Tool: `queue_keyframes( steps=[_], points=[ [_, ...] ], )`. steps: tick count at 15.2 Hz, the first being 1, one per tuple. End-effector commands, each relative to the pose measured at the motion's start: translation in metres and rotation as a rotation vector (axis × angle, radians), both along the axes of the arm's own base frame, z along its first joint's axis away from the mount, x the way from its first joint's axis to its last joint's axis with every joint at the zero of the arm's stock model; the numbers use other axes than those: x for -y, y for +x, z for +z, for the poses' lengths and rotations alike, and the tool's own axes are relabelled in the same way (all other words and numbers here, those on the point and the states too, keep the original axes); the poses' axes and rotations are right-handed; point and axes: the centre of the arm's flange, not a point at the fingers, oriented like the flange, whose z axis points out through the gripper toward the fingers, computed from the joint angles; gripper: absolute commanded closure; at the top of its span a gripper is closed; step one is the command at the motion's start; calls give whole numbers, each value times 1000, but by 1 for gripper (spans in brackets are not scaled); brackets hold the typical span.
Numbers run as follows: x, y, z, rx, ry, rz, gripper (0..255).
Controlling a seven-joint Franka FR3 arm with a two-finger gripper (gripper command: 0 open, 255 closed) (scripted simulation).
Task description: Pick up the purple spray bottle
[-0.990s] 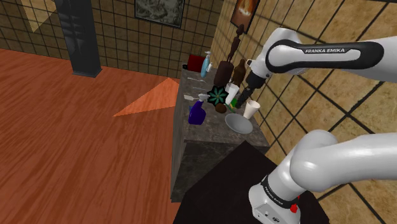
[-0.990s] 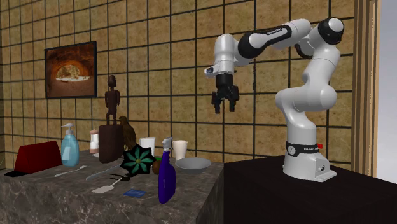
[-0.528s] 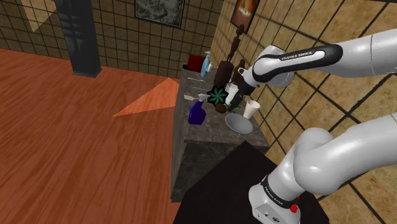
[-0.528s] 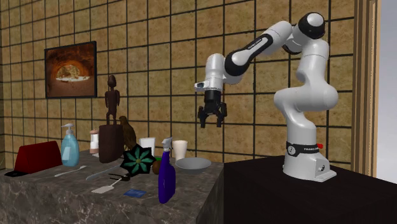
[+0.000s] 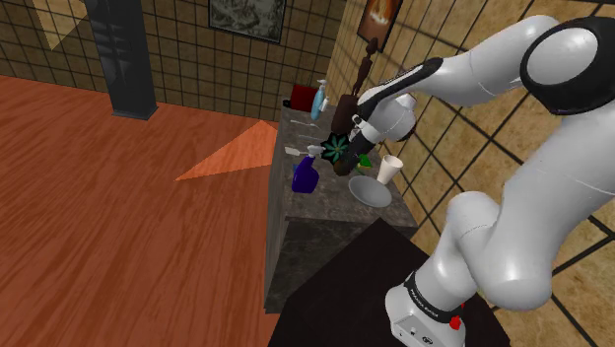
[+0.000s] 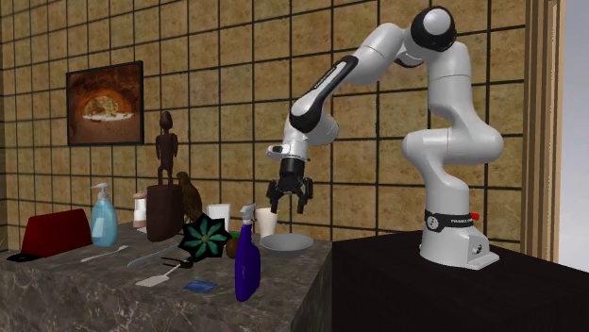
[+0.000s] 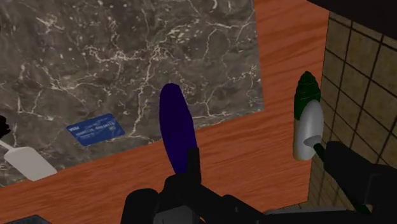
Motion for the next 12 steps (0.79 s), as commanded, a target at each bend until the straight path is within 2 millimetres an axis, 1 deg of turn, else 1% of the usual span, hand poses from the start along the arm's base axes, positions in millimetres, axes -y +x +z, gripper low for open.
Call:
queue_keyframes(
  steps=[1, 5, 8, 12],
  points=[
    [3, 21, -15, 64, 13, 57, 0],
    [12, 61, -48, 143, 43, 165, 0],
    [14, 92, -69, 199, 64, 242, 0],
    [14, 92, -90, 199, 64, 242, 0]
  ],
)
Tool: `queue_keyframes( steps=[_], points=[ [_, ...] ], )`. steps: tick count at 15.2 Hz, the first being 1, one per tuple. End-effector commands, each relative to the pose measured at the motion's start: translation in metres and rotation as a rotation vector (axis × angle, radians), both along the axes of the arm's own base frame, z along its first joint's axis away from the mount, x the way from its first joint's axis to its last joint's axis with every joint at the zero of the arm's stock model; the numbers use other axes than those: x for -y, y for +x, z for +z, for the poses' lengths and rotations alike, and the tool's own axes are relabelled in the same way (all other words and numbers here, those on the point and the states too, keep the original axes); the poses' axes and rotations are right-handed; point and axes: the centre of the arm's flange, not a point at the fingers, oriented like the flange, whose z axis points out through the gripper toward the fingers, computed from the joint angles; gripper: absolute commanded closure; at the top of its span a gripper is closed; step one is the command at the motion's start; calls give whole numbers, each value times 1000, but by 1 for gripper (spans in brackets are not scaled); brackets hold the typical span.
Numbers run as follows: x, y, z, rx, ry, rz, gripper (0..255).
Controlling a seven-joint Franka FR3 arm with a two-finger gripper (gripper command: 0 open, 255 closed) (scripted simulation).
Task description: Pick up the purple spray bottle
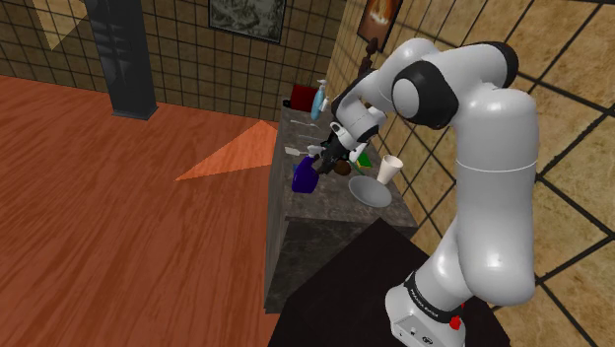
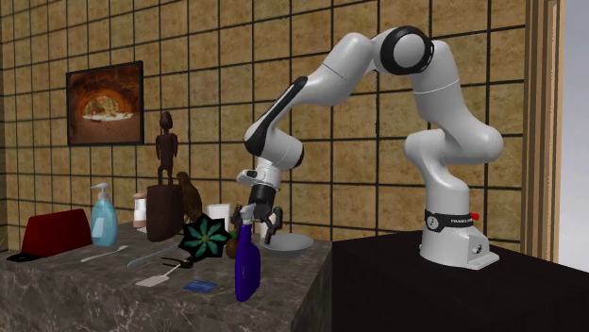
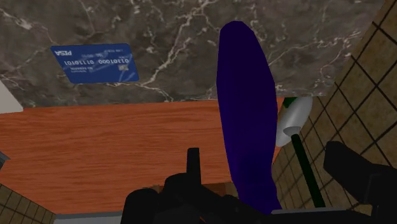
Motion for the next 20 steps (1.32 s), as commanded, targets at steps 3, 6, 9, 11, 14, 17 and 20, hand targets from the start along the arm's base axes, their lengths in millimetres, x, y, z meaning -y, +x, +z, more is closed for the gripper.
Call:
queue_keyframes(
  steps=[3, 6, 9, 11, 14, 17, 20],
  points=[
    [-1, 2, -22, 2, 1, 2, 0],
    [-1, 2, -25, 2, 1, 2, 255],
    [-1, 2, -25, 2, 1, 2, 255],
    [-1, 2, -25, 2, 1, 2, 255],
    [-1, 2, -25, 2, 1, 2, 255],
    [-1, 2, -14, 2, 1, 2, 255],
    [-1, 2, 2, 2, 1, 2, 255]
  ],
)
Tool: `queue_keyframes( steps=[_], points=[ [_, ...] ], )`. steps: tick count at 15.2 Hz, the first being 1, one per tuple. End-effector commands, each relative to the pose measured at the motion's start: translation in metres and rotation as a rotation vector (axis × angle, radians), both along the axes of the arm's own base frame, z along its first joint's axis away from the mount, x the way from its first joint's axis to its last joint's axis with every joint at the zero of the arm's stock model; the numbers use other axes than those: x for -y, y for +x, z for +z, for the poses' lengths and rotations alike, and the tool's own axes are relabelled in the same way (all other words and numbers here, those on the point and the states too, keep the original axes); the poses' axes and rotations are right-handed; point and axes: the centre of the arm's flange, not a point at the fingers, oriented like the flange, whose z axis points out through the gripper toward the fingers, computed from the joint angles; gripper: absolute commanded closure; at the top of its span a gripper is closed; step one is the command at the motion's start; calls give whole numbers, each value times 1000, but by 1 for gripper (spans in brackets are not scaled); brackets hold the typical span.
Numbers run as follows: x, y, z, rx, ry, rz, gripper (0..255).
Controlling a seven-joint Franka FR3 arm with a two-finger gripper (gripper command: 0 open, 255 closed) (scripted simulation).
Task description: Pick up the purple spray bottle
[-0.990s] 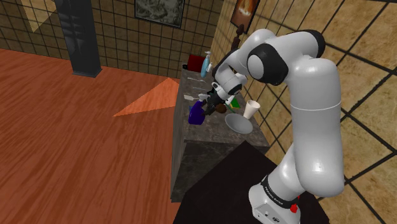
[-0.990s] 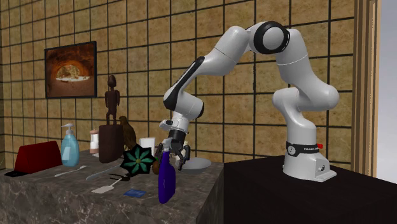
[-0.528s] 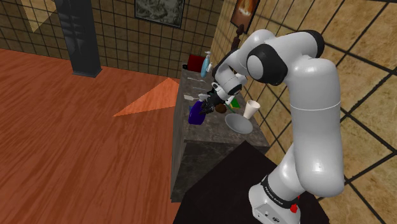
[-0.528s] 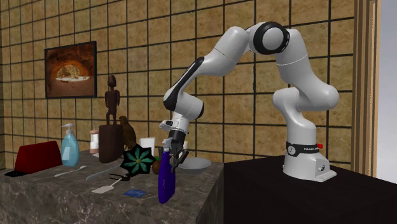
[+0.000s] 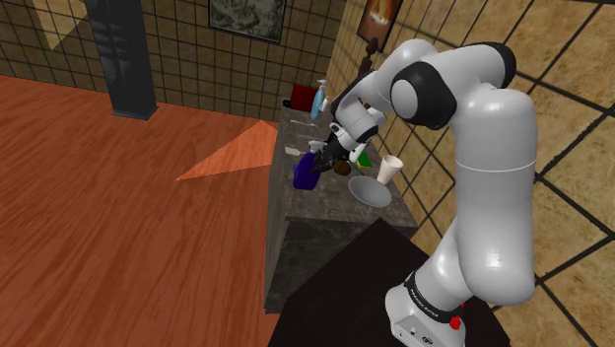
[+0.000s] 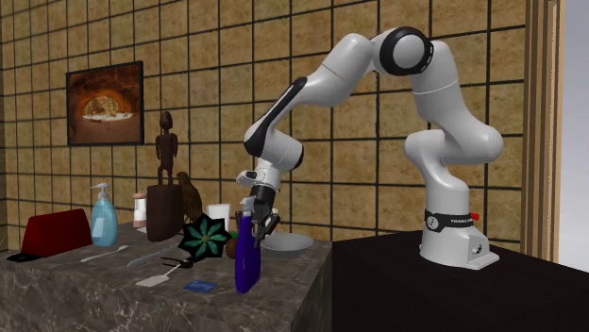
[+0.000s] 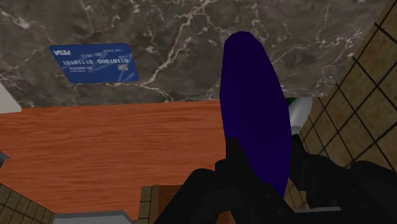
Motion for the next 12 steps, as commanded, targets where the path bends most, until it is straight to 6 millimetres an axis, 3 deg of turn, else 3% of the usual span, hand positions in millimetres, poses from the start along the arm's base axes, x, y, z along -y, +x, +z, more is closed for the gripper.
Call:
queue_keyframes(
  steps=[1, 10, 12],
  points=[
    [0, 1, 10, 0, 0, 0, 255],
    [0, 1, 57, 0, 0, 0, 255],
    [0, 1, 58, 0, 0, 0, 255]
  ],
)
